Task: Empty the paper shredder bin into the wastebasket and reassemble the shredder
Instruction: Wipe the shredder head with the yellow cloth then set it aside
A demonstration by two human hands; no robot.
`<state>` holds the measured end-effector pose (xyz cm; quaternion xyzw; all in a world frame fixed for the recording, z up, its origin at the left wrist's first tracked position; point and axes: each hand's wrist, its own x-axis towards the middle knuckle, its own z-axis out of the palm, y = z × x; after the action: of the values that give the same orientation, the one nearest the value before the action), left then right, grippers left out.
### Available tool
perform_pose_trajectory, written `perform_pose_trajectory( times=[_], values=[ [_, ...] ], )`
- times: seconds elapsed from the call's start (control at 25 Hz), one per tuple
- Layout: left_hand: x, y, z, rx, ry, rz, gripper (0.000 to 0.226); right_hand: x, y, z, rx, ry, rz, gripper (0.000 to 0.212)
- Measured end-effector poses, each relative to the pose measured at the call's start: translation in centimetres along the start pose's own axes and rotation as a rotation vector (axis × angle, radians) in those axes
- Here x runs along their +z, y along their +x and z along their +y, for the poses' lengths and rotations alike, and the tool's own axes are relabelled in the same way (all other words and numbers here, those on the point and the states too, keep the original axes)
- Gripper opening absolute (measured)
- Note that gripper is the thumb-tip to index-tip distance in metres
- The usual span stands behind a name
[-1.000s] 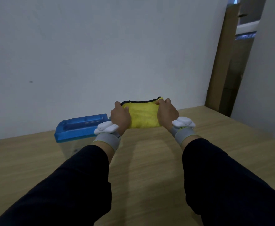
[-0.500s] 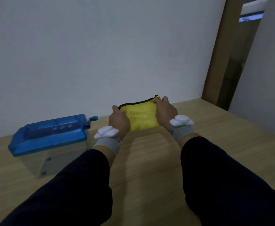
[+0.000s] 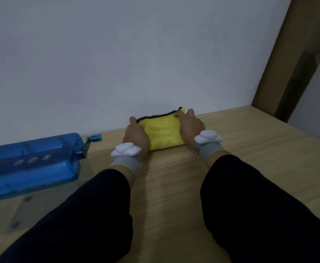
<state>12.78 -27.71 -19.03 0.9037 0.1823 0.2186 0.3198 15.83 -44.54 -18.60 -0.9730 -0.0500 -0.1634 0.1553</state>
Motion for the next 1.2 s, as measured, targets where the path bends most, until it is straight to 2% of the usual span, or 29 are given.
perform_pose_trajectory(
  times=[0.32,0.44,0.56,0.72,0.84,0.88,1.0,1.12,1.2],
  values=[
    [0.2,0.6,0.0,0.010,0.154,-0.186,0.030,3.0,2.4,0.4,-0.040,-0.037,-0.026,0.033],
    [-0.2,0.0,0.4,0.045,0.247,-0.181,0.035,3.4,2.5,0.2,0.000,0.069,-0.035,0.027],
    [-0.4,-0.4,0.4,0.058,0.304,-0.182,0.038,4.3,2.8,0.5,-0.005,0.052,-0.036,0.029],
    [0.0,0.5,0.4,-0.008,0.299,-0.201,0.040,4.2,3.4,0.8,0.094,0.057,-0.149,0.034],
    [0.3,0.4,-0.3,0.015,0.255,-0.190,0.041,3.6,3.1,1.1,0.176,0.039,-0.125,0.028],
    [0.3,0.3,-0.5,0.033,0.233,-0.172,0.041,3.3,2.8,1.1,0.163,0.005,-0.119,0.028],
    [-0.2,-0.1,-0.3,0.058,0.200,-0.124,0.039,2.1,1.9,1.0,-0.028,-0.165,-0.115,0.044],
    [-1.0,-1.1,1.4,0.017,0.256,-0.125,0.035,0.4,1.1,0.3,-0.070,-0.193,-0.130,0.049],
    [-1.9,-1.8,1.9,0.082,0.317,-0.097,0.034,-0.7,0.3,-0.3,-0.108,-0.243,-0.111,0.050]
  ],
)
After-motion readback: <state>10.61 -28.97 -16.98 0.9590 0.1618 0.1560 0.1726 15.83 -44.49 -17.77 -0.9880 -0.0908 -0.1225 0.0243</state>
